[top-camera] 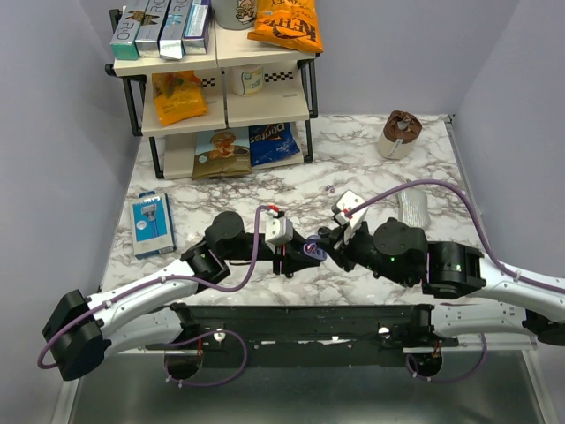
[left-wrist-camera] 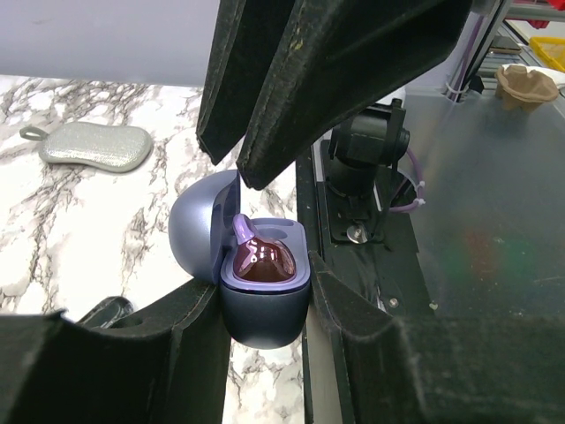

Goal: Insert the wireless bluetooth earbuds into the charging case
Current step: Place the earbud in the charging case.

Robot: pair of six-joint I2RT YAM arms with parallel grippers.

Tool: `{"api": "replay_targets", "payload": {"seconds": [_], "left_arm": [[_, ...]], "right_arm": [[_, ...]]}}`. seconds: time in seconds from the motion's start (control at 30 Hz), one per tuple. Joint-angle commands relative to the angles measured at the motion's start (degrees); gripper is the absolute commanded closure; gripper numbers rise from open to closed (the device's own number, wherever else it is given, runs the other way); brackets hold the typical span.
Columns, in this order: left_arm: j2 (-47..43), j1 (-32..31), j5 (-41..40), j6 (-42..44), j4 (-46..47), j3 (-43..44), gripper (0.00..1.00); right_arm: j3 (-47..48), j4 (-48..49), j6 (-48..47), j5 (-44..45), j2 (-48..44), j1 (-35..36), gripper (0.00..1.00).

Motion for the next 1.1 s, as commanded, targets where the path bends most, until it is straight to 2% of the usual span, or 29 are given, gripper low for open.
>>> {"api": "replay_targets", "payload": {"seconds": [0.0,0.37,1.07], "left_arm": [[0.07,-0.24,0.37,0.04,1.68,0.59,1.0],[-0.46,-0.24,0.29,0.13,1.41,0.67,1.0],[-0.54,-0.24,-1.91,1.18,1.67,1.02,1.0]], "right_arm": [[1.26,0.17,-0.07,1.64,0.97,-0.15,0.74],[0.73,0.17,-0.68,0.06,2.2,-0.15,0.75],[0.82,-1.41,-1.21,-8.82,3.96,-0.15,0.75]]}}
